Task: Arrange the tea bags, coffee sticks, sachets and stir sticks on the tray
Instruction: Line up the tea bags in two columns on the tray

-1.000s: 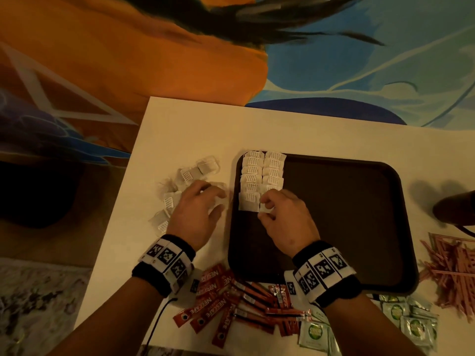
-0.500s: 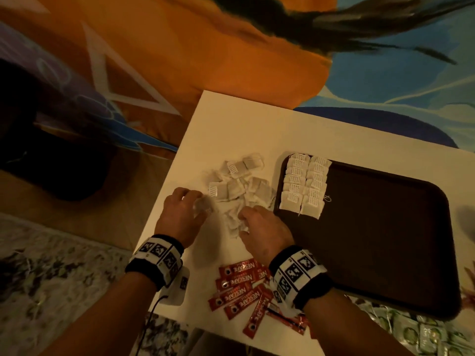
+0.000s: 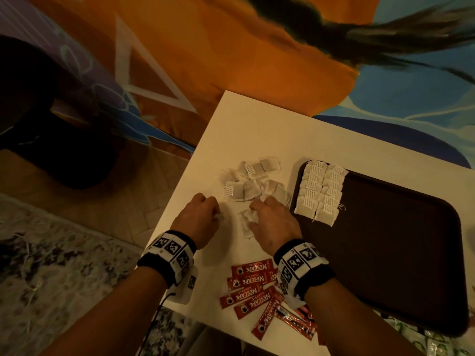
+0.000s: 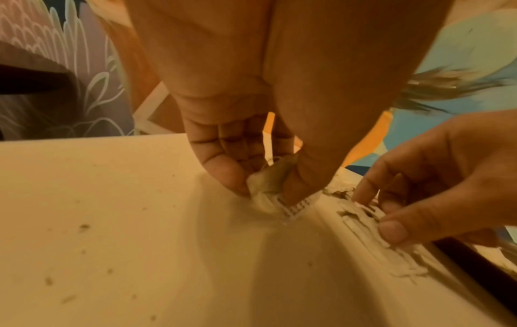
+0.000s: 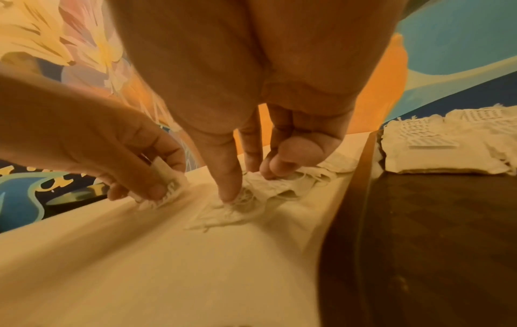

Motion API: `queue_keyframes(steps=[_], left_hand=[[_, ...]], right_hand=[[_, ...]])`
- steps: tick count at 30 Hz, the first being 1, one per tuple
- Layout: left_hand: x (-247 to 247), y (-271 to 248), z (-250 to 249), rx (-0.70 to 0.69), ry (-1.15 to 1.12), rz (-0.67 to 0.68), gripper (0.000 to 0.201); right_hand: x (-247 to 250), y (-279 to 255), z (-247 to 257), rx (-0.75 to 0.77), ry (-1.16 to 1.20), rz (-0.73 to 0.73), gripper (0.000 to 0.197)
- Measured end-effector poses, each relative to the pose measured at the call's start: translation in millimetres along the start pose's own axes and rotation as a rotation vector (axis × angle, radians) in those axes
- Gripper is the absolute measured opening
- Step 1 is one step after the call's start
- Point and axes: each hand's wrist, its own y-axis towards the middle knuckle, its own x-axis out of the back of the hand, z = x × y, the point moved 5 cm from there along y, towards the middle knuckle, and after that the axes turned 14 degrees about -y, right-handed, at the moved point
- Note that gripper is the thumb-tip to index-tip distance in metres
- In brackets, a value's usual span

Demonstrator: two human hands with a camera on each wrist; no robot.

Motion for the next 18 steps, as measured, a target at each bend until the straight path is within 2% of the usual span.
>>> queue_keyframes(steps=[3, 9, 18], left_hand=[[4, -4, 1, 0.017, -0.044, -0.006, 0.011], [6, -12, -2, -0.005, -0.15, -0.009, 0.031], [9, -18, -18, -0.121, -0.173, -0.094, 0.005]], right_hand=[[-1, 0, 4, 0.005, -0.035, -0.017, 0.038], [5, 1, 3, 0.011, -0.043, -0.064, 0.023], [25, -11, -14, -0.061, 0.147, -0.226, 0.009]])
